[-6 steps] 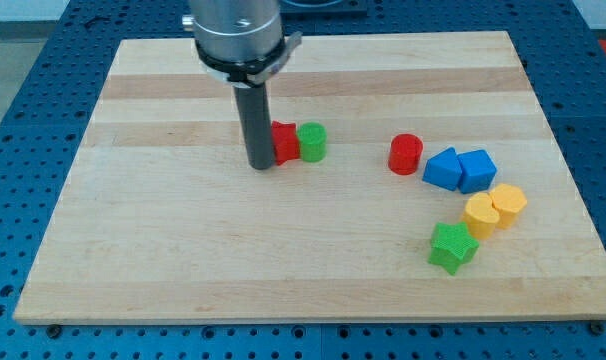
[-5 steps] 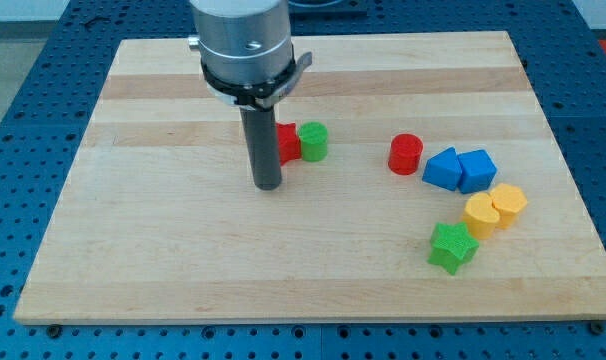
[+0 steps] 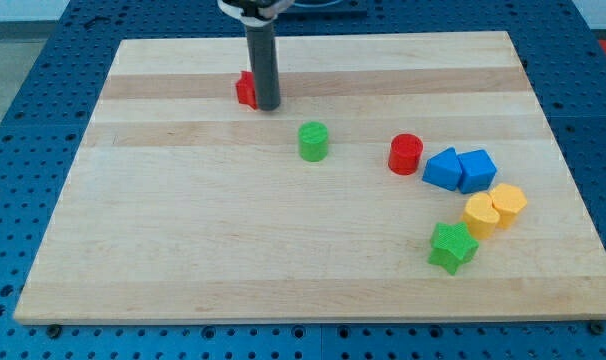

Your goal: Push the red star towards top left of the board

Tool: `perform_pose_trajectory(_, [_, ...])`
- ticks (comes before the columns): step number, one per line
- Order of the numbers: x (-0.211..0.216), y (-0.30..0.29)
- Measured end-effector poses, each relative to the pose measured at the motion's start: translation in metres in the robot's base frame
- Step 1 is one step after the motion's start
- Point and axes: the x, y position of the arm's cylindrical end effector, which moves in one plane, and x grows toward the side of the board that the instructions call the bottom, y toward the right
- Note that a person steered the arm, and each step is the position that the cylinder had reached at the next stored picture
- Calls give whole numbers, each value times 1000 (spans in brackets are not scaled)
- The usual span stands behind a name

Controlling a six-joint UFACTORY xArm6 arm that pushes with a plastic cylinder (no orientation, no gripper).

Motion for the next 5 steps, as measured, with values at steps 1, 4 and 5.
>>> perform_pose_trajectory(1, [-24,-50])
perform_pose_trajectory(4, [-51,-43])
perform_pose_trajectory(5, [-52,6])
